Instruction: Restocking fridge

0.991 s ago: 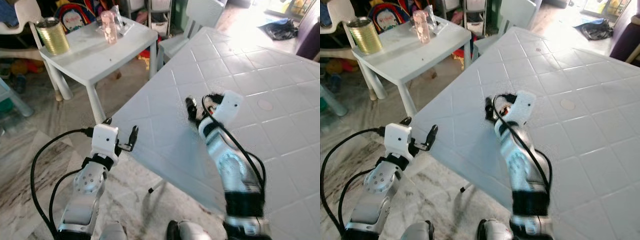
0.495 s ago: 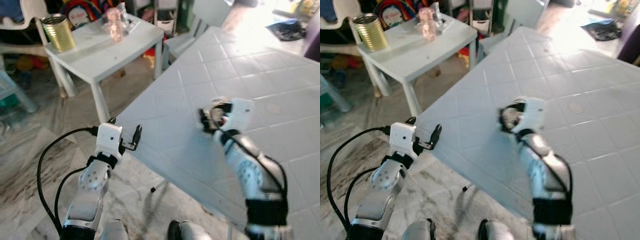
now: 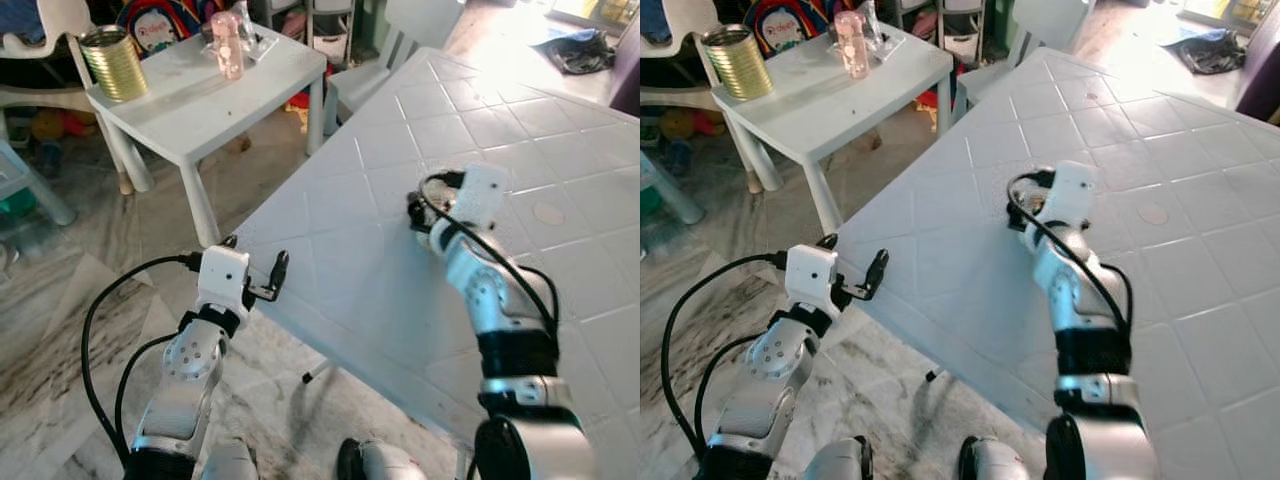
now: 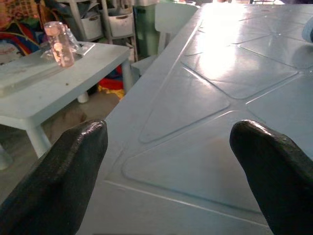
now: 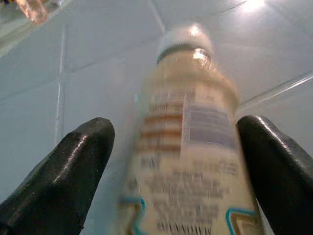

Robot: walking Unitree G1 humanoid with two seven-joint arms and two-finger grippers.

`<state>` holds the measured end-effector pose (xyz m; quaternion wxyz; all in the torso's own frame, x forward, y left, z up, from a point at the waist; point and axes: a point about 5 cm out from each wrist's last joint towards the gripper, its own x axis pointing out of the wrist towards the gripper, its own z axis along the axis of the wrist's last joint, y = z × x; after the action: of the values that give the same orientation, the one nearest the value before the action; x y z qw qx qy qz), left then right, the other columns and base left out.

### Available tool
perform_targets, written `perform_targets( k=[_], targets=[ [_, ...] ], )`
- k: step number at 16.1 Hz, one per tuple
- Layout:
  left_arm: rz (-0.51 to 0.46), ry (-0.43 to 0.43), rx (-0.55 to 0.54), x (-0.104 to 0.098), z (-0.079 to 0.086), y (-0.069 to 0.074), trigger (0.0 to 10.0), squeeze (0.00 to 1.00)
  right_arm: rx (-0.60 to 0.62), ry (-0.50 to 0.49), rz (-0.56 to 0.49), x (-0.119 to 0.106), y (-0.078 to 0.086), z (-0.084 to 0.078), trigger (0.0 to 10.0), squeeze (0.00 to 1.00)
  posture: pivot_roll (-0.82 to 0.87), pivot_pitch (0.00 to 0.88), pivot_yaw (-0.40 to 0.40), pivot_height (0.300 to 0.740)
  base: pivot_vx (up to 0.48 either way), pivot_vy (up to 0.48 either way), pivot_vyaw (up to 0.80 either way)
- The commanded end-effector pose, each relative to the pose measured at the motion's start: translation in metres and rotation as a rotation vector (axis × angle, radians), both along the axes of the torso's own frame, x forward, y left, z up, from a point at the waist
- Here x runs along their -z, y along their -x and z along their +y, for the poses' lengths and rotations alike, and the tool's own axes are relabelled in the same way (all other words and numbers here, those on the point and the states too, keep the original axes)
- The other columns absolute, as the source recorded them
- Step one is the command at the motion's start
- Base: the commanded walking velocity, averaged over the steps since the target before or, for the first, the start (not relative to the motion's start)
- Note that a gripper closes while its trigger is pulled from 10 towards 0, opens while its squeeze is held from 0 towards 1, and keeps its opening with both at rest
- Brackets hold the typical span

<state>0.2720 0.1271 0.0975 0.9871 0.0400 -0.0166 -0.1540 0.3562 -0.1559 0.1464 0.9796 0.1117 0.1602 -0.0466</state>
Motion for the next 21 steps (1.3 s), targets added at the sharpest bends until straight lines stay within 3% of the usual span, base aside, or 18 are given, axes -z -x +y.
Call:
perform_targets(
  k=[1,2,6,12,14,16,18,20,21],
  targets=[
    [0.007,-0.005,0.013,0.002,-0.002,0.001,10.0,0.00,-0.001,-0.019,0.033,0.006,0.000,-0.001,10.0,0.00,0.11,0.121,-0.027,0.740,0.000,0.000,0.00],
    [0.013,-0.006,0.017,0.004,-0.003,0.002,10.0,0.00,-0.017,-0.054,0.095,0.017,-0.002,-0.002,0.0,0.00,0.11,0.121,-0.032,0.740,0.000,0.000,0.00],
    [0.023,-0.006,0.016,0.006,-0.003,0.004,10.0,0.00,-0.010,-0.076,0.236,0.046,0.005,-0.015,0.1,0.00,0.12,0.125,-0.040,0.740,0.000,0.000,0.00],
    [0.025,-0.005,0.016,0.007,-0.003,0.006,10.0,0.00,-0.008,-0.060,0.209,0.055,0.009,-0.020,0.0,0.00,0.12,0.129,-0.042,0.740,0.000,0.000,0.00],
    [0.025,-0.006,0.016,0.007,-0.003,0.006,10.0,0.00,-0.029,-0.041,0.130,0.049,0.009,-0.016,0.0,0.00,0.12,0.129,-0.041,0.740,0.000,0.000,0.00],
    [0.017,0.000,-0.018,0.005,0.000,0.003,10.0,0.00,-0.076,0.035,-0.056,0.032,0.011,-0.008,0.0,0.00,0.11,0.127,-0.041,0.740,0.000,0.000,0.00],
    [0.005,0.052,-0.090,-0.002,0.008,-0.007,10.0,0.00,-0.184,0.143,-0.241,0.020,0.025,0.006,10.0,0.00,0.10,0.127,-0.041,0.740,0.000,0.000,0.00],
    [0.003,0.106,-0.119,-0.009,0.014,-0.017,10.0,0.00,-0.292,0.276,-0.412,0.012,0.041,0.018,10.0,0.00,0.10,0.129,-0.033,0.740,0.000,0.000,0.00],
    [0.016,0.186,-0.122,-0.015,0.017,-0.025,10.0,0.00,-0.346,0.387,-0.501,0.011,0.051,0.022,10.0,0.00,0.10,0.127,-0.032,0.740,0.000,0.000,0.00]
  ],
)
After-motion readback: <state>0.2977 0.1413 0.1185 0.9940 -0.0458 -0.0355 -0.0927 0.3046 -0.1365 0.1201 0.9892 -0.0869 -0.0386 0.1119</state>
